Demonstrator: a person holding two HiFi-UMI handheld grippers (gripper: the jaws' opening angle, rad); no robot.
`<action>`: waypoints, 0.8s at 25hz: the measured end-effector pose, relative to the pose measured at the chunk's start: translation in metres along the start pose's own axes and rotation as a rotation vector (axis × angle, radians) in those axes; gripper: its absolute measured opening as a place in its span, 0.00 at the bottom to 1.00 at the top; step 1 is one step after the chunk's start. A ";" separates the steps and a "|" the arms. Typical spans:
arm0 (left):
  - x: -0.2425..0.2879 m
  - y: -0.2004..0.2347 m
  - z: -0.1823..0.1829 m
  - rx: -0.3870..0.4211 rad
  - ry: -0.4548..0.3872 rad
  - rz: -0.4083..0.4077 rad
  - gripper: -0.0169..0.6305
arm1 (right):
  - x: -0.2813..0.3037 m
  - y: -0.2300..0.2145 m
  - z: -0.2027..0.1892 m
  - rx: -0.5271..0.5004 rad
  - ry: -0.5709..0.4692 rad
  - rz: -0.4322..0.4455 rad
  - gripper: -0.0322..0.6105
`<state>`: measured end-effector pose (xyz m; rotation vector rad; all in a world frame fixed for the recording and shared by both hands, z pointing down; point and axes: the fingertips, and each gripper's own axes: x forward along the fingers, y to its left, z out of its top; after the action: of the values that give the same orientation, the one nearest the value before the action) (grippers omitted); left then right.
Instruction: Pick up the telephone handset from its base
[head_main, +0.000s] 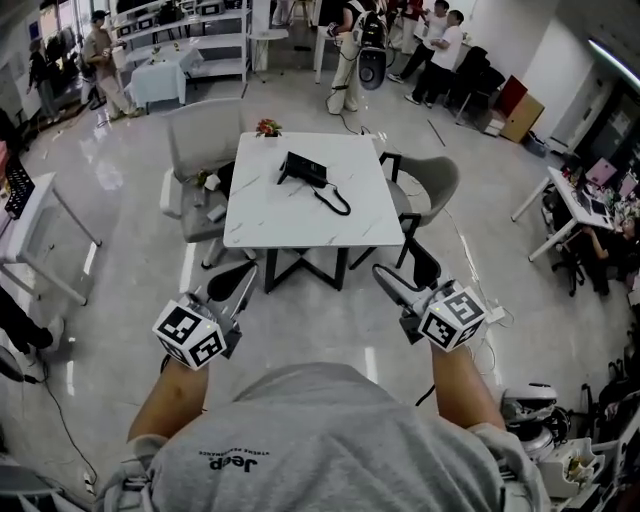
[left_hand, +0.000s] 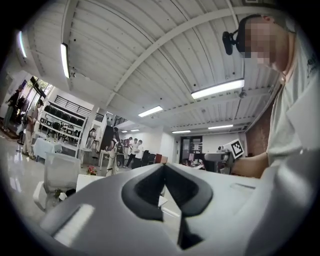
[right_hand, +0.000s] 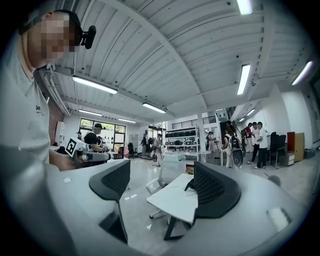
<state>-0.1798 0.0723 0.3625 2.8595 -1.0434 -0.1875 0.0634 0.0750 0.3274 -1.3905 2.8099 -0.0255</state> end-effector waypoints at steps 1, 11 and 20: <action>0.002 0.015 0.003 -0.005 -0.001 -0.003 0.12 | 0.014 -0.002 0.001 0.000 -0.002 -0.007 0.63; 0.032 0.114 -0.005 -0.048 0.018 0.007 0.12 | 0.105 -0.038 -0.014 0.017 0.029 -0.024 0.63; 0.097 0.166 -0.021 -0.045 0.043 0.095 0.12 | 0.178 -0.119 -0.034 0.042 0.034 0.061 0.63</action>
<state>-0.2090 -0.1160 0.3967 2.7539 -1.1490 -0.1393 0.0499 -0.1386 0.3640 -1.3080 2.8601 -0.1082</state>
